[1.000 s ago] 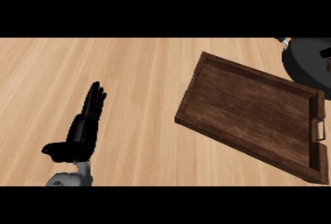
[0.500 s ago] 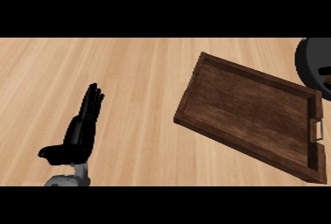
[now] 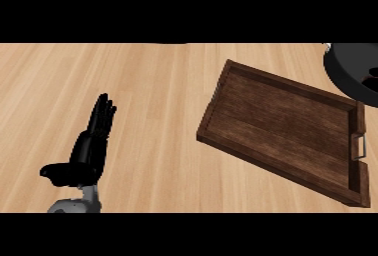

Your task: Pick the cupcake from the tray and place it in the pot

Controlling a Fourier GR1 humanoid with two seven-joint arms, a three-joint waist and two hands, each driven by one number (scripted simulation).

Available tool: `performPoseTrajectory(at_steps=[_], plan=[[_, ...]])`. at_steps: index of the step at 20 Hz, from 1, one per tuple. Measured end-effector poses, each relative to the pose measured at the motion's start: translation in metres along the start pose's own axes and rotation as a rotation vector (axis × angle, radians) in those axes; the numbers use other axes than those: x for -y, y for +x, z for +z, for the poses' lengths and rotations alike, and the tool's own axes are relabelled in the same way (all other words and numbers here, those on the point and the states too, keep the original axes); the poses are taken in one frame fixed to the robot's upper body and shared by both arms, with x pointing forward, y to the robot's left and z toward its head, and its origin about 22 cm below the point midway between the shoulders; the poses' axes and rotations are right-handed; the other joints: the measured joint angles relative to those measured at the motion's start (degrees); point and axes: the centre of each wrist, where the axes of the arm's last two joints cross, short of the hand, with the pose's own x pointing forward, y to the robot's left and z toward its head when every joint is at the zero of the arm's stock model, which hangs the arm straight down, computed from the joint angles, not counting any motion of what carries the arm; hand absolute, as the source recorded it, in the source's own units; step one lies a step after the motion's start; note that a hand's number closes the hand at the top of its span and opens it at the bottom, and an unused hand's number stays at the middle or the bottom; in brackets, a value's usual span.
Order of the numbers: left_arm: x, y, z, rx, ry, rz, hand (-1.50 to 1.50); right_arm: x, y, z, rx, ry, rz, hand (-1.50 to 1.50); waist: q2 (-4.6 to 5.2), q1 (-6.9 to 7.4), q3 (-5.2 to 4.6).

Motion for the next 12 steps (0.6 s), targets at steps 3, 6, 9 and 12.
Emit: performPoseTrajectory(at_steps=[3, 6, 9, 12], plan=[[-0.001, -0.002, 0.002, -0.005, 0.003, -0.002, 0.0, 0.003, 0.002, 0.001, 0.012, -0.064, -0.152, -1.5, -0.22, -0.42, 0.0], [-0.001, -0.002, 0.004, -0.008, 0.014, 0.0, 0.0, 0.001, -0.008, 0.0, -0.004, -0.108, -0.257, -1.5, -0.41, -0.87, -0.04], [-0.002, -0.003, 0.006, -0.009, 0.022, -0.004, 0.0, 0.0, -0.019, -0.004, -0.018, -0.142, -0.325, -1.5, -0.55, -1.18, -0.08], [-0.006, -0.006, 0.005, -0.015, 0.026, -0.004, 0.0, 0.0, -0.03, -0.009, -0.017, -0.178, -0.373, -1.5, -0.7, -1.65, -0.12]])
